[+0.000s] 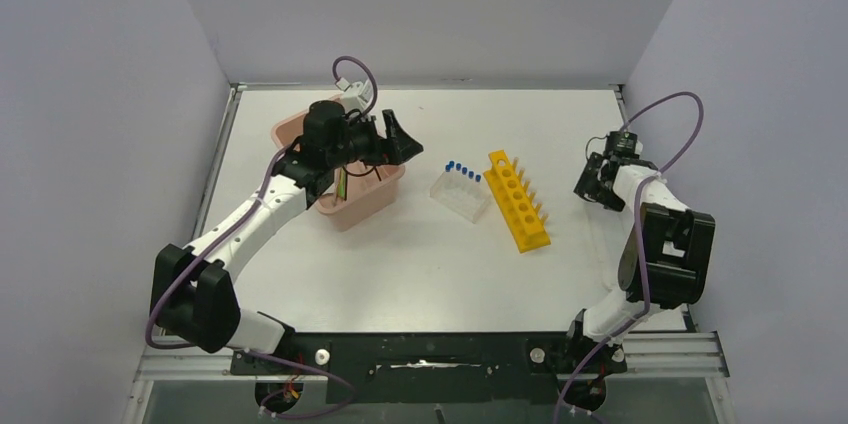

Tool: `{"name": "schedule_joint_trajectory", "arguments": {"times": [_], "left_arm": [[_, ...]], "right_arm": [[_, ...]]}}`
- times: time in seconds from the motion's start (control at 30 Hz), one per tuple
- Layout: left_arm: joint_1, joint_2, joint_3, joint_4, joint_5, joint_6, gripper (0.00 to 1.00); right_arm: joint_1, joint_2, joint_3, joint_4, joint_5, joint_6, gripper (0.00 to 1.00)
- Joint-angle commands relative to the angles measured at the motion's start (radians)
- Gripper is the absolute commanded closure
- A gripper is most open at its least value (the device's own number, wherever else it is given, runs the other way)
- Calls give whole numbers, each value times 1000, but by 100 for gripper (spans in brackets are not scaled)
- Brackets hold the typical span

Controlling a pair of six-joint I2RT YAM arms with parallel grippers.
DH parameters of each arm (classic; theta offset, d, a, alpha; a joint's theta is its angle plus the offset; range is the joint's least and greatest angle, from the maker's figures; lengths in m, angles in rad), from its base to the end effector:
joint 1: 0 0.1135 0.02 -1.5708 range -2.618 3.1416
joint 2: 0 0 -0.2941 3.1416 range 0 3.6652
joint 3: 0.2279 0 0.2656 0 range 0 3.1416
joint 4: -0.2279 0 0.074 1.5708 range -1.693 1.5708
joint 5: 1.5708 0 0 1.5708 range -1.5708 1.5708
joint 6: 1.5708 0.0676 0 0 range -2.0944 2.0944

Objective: Organize the chemistry lab equipment

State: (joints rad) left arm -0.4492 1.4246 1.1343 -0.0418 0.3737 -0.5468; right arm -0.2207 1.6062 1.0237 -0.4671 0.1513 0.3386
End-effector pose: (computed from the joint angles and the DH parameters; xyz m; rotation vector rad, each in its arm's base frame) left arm 0.3241 -0.1836 0.3433 0.1715 2.0080 -1.0119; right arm 0.3389 -0.0865 0.1931 0.7708 2.4928 -0.1564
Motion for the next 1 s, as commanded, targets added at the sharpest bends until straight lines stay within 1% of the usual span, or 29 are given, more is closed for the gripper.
{"name": "schedule_joint_trajectory", "arguments": {"times": [0.0, 0.13, 0.17, 0.23, 0.3, 0.4, 0.53, 0.7, 0.8, 0.87, 0.93, 0.97], "left_arm": [[9, -14, -8, 69, 50, -39, 16], [13, -9, -8, 75, 41, -30, 16], [16, -10, -11, 83, 40, -35, 16], [19, -12, -12, 89, 39, -36, 16], [21, -14, -9, 81, 28, -32, 16], [23, -15, -8, 71, 23, -20, 16], [23, -11, -8, 74, 28, -18, 16], [28, -14, -11, 78, 29, -21, 16], [56, -17, -20, 110, 48, -61, 16], [101, -26, -58, 206, 105, -109, 16], [157, -22, -113, 334, 235, -178, 15], [179, -19, -137, 383, 273, -222, 15]], "right_arm": [[29, 38, -7, 49, 38, -22, 42], [47, 75, -4, 62, 49, -30, 43], [46, 87, -2, 62, 49, -30, 44], [47, 110, 4, 58, 60, -29, 49], [47, 120, 8, 58, 69, -26, 59], [47, 128, 19, 51, 97, -25, 81], [49, 131, 40, 43, 142, -43, 99], [92, 88, 71, 45, 242, -92, 100], [129, 33, 91, 49, 296, -111, 100], [149, -11, 100, 59, 311, -120, 100], [165, -62, 109, 70, 316, -128, 100], [172, -84, 115, 74, 321, -133, 100]]}}
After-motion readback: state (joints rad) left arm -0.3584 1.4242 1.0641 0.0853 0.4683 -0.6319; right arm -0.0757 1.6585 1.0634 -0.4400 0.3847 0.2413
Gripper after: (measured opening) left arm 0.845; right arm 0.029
